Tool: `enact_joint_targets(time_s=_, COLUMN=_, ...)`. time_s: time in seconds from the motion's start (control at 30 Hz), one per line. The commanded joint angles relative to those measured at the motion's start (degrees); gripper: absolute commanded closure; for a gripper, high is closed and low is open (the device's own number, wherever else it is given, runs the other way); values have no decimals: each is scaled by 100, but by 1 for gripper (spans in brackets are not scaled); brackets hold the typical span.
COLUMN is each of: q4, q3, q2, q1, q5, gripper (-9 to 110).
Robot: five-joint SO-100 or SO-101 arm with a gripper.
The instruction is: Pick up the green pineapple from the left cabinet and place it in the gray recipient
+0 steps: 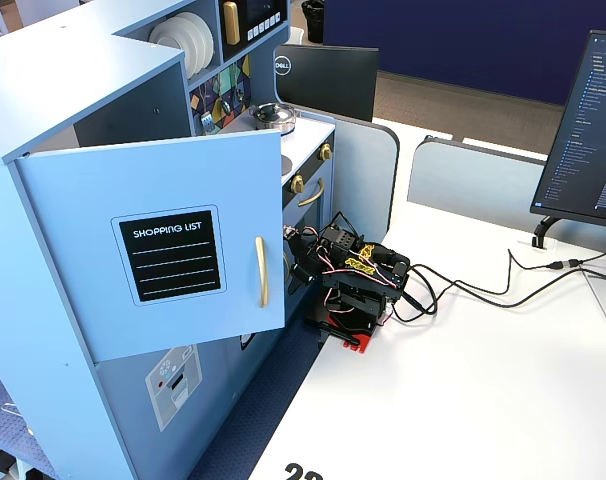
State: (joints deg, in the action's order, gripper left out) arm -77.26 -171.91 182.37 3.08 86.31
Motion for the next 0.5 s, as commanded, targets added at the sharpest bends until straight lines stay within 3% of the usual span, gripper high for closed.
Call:
enact_joint_targets(time_s=0.0, q4=-1037, q3=-9, q2=-26, q1=334, q5=35, gripper=101)
enact_joint_targets(time_s=0.3, q4=-1011, q3=-9, q2=-35, q1=422, q5=185, gripper=101)
enact_joint_targets(time_s=0.47, q4=-35, q3=721, q2=-272, q1=1811, q5=53, gripper=101)
